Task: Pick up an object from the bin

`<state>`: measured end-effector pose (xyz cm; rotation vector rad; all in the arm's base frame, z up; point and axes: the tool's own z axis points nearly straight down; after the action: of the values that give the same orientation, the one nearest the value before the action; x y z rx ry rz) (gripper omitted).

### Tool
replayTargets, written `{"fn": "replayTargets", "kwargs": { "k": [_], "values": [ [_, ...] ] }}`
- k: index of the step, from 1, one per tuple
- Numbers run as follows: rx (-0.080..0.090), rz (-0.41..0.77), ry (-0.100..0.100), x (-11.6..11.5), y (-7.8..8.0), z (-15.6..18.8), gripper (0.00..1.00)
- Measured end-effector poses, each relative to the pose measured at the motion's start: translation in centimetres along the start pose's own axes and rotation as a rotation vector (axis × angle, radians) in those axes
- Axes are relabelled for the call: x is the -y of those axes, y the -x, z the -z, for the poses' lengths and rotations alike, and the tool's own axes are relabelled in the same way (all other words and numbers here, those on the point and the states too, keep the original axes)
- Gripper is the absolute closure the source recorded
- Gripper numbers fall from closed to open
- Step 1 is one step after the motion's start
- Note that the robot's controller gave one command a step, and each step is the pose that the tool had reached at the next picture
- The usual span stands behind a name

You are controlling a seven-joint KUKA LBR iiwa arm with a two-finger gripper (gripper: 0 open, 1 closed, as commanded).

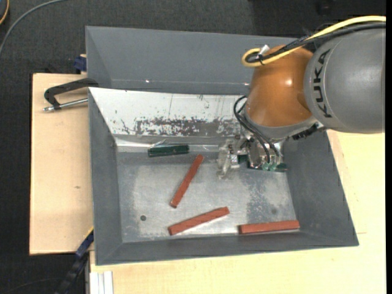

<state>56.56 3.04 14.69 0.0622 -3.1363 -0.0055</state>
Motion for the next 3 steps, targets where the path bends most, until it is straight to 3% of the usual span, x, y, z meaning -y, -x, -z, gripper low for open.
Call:
{"fn": "replayTargets", "kwargs": {
  "k": [1, 2, 3],
  "values": [
    [0.008, -0.004, -0.003, 0.3, 0.2, 0.3, 0.00],
    [0.011, -0.080, 0.000, -6.6, 2.0, -7.9, 0.00],
    [0.008, -0.083, -0.002, -6.2, 1.9, -7.6, 1.00]
  ]
}}
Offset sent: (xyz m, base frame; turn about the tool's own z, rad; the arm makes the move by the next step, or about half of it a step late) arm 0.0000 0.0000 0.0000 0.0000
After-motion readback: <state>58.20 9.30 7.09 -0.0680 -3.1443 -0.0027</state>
